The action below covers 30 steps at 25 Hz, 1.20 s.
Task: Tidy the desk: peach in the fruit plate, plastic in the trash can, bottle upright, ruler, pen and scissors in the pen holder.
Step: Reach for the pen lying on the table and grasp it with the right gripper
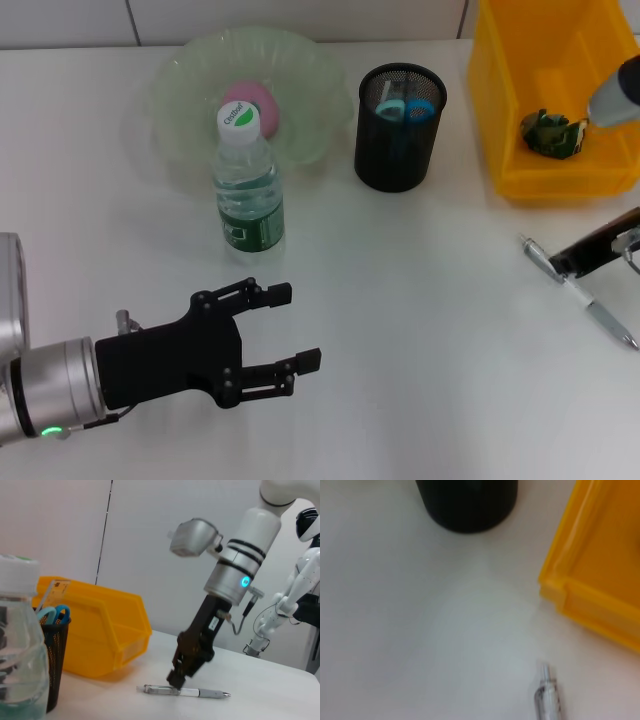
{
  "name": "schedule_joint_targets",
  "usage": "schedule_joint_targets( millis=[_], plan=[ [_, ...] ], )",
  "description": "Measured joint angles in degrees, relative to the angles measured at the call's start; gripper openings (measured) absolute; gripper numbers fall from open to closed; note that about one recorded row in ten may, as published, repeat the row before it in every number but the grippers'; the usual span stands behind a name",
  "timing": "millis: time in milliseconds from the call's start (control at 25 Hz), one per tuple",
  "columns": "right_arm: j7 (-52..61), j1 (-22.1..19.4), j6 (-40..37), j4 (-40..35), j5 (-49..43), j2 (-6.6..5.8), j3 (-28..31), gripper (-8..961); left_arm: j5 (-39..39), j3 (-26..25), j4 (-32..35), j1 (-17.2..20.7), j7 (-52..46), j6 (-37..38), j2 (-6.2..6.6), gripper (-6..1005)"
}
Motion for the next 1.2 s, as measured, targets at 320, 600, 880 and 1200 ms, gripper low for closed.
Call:
schedule_joint_targets(
  millis=[320, 600, 880, 1200],
  plan=[
    [-8.08, -1.40, -6.15, -6.65, 12.21, -0.37, 11.45, 92, 0.00, 0.00, 0.00, 0.24, 0.00, 0.01, 0.00, 829],
    [-7.33, 1.66, -9.65, -7.62, 2.35, -0.40, 9.05, 69, 0.00, 0.00, 0.16, 0.28, -0.39, 0.30, 0.01, 829],
    [-3.21, 1.87, -8.59, -5.85, -3.04, -0.15, 1.21, 277, 0.00, 0.00, 0.03, 0.09, -0.34, 0.14, 0.01, 829],
    [-1.70, 2.04, -5.80, -1.36, -3.97, -0.14, -2.86, 354, 0.00, 0.00, 0.00, -0.13, -0.36, 0.09, 0.00, 829]
  ],
)
